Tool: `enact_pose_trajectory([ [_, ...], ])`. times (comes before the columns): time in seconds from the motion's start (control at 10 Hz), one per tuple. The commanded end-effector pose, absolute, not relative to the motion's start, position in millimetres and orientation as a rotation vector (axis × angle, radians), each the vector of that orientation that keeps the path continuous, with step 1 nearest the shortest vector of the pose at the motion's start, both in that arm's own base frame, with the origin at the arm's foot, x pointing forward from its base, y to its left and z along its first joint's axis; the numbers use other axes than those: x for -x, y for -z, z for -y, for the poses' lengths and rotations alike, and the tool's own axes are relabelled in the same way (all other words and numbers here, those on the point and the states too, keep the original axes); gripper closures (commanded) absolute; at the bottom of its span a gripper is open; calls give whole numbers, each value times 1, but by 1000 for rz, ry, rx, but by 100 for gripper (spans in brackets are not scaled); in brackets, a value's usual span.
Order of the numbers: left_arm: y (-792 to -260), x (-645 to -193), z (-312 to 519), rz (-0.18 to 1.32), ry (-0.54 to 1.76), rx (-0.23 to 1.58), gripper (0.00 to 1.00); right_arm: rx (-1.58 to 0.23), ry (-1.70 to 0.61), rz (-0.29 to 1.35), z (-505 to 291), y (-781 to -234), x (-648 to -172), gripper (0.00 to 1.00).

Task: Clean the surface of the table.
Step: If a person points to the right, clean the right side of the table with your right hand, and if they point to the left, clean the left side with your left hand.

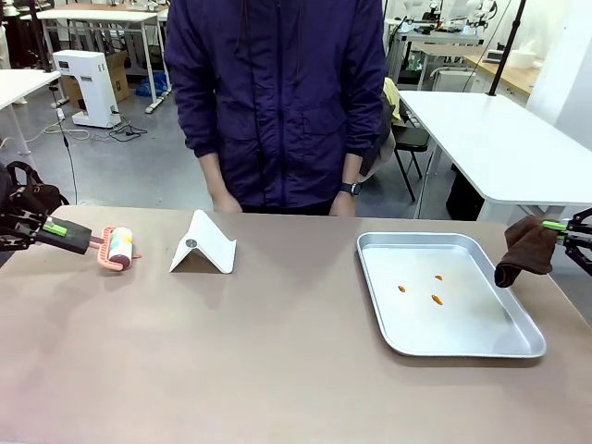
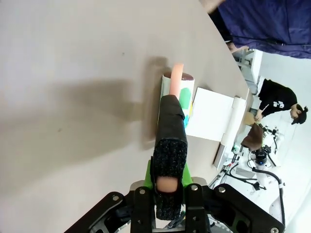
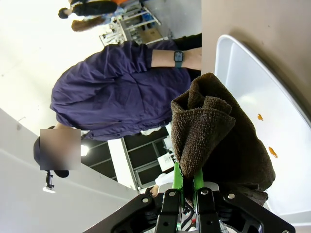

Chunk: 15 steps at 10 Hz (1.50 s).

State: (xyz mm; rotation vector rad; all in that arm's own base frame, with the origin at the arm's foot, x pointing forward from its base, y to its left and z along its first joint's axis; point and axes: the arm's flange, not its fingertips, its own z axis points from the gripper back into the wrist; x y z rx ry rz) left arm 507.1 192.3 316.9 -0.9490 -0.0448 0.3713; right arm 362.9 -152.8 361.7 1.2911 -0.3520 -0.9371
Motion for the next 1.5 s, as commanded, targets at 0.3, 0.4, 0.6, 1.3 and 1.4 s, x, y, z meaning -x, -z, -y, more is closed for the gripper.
enact_pose_trajectory([
  [0.3, -282, -511, -139, -75, -303, 875, 78, -1299, 931, 340, 154, -367, -361, 100],
  [0.4, -283, -512, -137, -70, -297, 921, 78, -1299, 931, 340, 154, -367, -361, 100],
  [0.6, -311, -497, -151, -16, -251, 1131, 78, -1299, 931, 340, 154, -367, -361, 100],
  [1.3, -380, -298, -256, 43, 114, 1583, 78, -1299, 931, 340, 154, -367, -361, 100],
  [1.4, -365, -277, -271, 82, 91, 1583, 78, -1299, 931, 340, 154, -367, -361, 100],
])
